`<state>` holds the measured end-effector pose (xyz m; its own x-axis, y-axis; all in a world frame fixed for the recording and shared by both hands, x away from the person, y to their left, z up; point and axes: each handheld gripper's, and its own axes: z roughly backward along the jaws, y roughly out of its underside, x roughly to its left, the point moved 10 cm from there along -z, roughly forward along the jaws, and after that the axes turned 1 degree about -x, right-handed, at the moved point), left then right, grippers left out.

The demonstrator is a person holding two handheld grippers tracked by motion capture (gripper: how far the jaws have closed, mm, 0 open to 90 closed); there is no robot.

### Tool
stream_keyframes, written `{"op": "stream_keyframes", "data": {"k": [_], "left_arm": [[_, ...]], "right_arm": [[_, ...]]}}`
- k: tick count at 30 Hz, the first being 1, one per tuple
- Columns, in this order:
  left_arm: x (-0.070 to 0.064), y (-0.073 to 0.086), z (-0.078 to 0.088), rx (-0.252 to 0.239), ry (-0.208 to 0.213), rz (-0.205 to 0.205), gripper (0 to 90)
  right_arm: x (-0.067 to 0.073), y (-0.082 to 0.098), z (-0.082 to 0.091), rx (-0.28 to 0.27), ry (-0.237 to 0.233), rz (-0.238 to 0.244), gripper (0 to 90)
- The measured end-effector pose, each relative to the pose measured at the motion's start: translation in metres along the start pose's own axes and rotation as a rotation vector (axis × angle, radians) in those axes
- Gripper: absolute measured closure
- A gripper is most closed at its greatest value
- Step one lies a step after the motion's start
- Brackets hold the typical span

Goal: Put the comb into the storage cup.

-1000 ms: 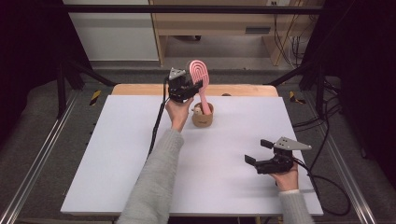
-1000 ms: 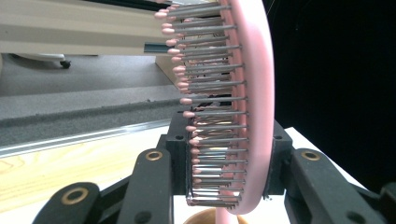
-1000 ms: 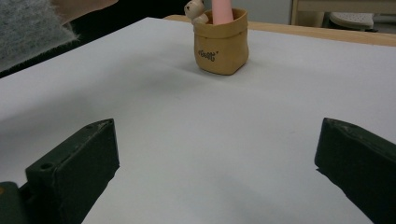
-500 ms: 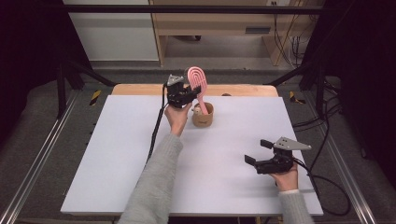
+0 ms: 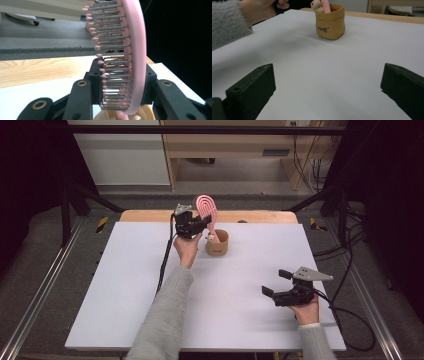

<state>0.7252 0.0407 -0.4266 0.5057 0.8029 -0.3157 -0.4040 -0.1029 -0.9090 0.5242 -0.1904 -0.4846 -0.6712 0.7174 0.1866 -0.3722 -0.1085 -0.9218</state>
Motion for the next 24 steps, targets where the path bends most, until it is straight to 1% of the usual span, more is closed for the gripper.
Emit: {"op": "stream_keyframes", "data": {"k": [7,15,18,20,22,24], "left_arm": [[0.007,0.001,0.004,0.009,-0.01,0.009,62.1],[0.013,0.004,0.01,0.027,-0.035,-0.022,59.3],[0.016,0.007,0.014,0.043,-0.043,-0.049,57.8],[0.016,0.009,0.016,0.052,-0.039,-0.053,56.7],[0.016,0.009,0.019,0.047,-0.029,-0.049,55.3],[0.017,0.008,0.023,0.045,-0.031,-0.053,52.5]], "right_arm": [[0.0,0.0,-0.001,0.001,0.001,-0.001,0.1],[0.0,0.0,-0.001,0.002,0.002,-0.001,0.1],[0.0,0.0,-0.001,0.003,0.002,-0.001,0.1],[0.0,0.001,-0.001,0.005,0.004,-0.001,0.1],[0.0,0.0,-0.001,0.003,0.003,-0.002,0.1],[0.0,0.0,-0.001,0.002,0.004,-0.004,0.1]]}}
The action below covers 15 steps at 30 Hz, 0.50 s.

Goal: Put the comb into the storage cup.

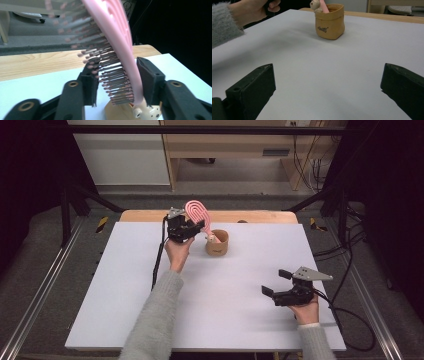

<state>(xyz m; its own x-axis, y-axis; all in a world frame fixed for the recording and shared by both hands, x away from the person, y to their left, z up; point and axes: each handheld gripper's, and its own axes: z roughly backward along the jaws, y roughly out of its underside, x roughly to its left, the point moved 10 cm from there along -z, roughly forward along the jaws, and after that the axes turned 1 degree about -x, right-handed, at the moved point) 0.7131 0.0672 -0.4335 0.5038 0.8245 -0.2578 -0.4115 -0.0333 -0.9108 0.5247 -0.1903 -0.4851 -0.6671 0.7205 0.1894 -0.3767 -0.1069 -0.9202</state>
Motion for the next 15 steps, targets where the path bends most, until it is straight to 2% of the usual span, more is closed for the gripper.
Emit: {"op": "stream_keyframes", "data": {"k": [8,15], "left_arm": [[0.004,-0.005,0.014,-0.013,0.007,0.008,44.1],[0.005,-0.012,0.032,-0.045,0.002,-0.019,35.2]], "right_arm": [[0.0,0.0,-0.001,0.001,0.003,0.0,0.1],[-0.001,0.0,-0.001,0.002,0.004,0.0,0.1]]}}
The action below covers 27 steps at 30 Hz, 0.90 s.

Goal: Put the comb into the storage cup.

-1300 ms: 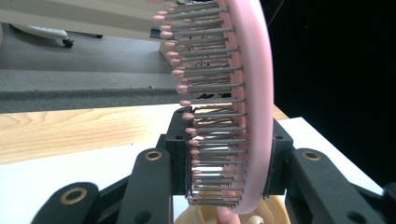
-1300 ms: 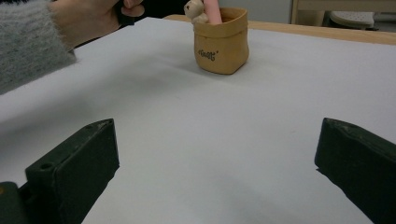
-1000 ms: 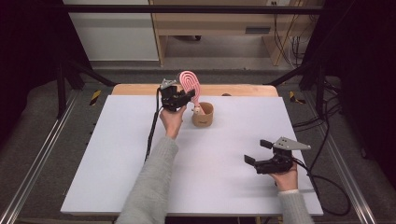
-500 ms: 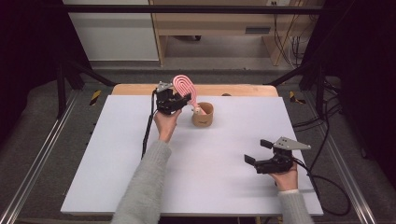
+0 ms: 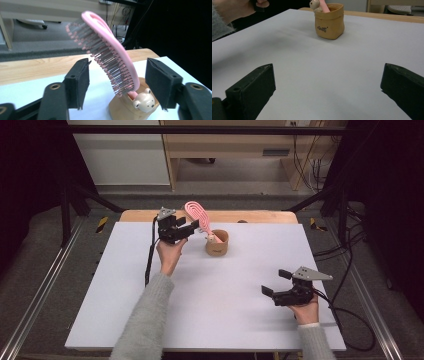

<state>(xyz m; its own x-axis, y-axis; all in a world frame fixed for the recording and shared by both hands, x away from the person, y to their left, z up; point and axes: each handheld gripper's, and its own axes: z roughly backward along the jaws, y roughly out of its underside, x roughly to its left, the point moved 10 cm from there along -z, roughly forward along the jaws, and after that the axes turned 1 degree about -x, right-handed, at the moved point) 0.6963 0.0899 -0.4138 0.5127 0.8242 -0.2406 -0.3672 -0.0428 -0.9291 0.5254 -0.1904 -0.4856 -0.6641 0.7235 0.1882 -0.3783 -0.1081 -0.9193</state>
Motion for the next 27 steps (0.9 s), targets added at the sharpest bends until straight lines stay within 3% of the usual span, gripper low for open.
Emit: {"op": "stream_keyframes", "data": {"k": [5,13,27], "left_arm": [[-0.003,-0.007,0.014,-0.016,0.003,-0.03,25.3],[-0.01,-0.013,0.035,-0.018,0.054,-0.053,6.9],[-0.02,-0.009,0.071,0.001,0.117,-0.118,1.2]], "right_arm": [[0.0,0.0,0.0,-0.002,0.0,-0.003,0.0],[-0.001,0.0,0.0,0.0,0.006,0.001,0.0],[-0.001,0.0,0.0,0.0,0.012,0.003,0.0]]}}
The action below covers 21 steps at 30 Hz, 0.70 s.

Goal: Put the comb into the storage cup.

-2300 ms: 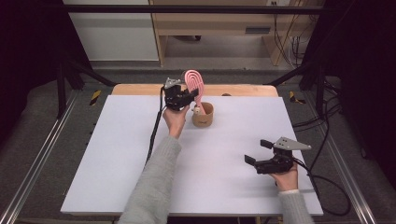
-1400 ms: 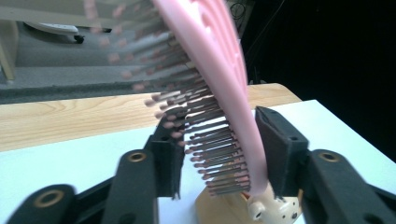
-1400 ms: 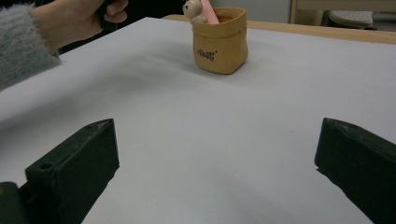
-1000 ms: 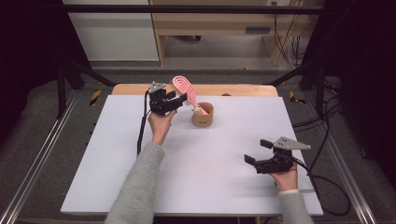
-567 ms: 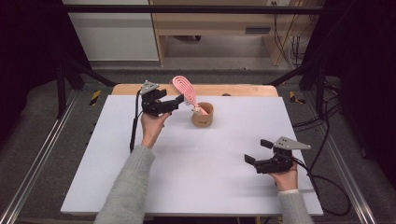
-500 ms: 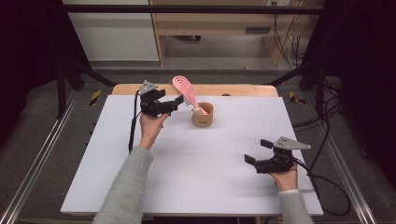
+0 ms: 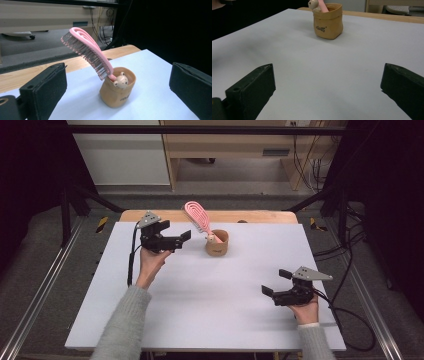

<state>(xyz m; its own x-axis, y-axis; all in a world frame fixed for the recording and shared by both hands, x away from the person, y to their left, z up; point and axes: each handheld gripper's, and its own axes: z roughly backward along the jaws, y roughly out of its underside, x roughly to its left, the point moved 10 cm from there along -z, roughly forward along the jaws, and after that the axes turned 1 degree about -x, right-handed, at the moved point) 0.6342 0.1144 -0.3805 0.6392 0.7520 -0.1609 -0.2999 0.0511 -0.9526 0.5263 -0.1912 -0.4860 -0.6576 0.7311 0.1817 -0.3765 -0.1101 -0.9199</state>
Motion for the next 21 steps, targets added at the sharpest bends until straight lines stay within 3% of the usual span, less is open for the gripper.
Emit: {"op": "stream_keyframes", "data": {"k": [11,21], "left_arm": [[-0.01,0.007,0.031,0.0,0.031,-0.042,0.4],[-0.01,0.036,0.06,0.016,0.048,-0.045,0.4]], "right_arm": [[0.0,0.0,0.0,-0.004,0.0,-0.001,0.0],[0.0,0.0,0.0,-0.004,0.0,0.001,0.0]]}}
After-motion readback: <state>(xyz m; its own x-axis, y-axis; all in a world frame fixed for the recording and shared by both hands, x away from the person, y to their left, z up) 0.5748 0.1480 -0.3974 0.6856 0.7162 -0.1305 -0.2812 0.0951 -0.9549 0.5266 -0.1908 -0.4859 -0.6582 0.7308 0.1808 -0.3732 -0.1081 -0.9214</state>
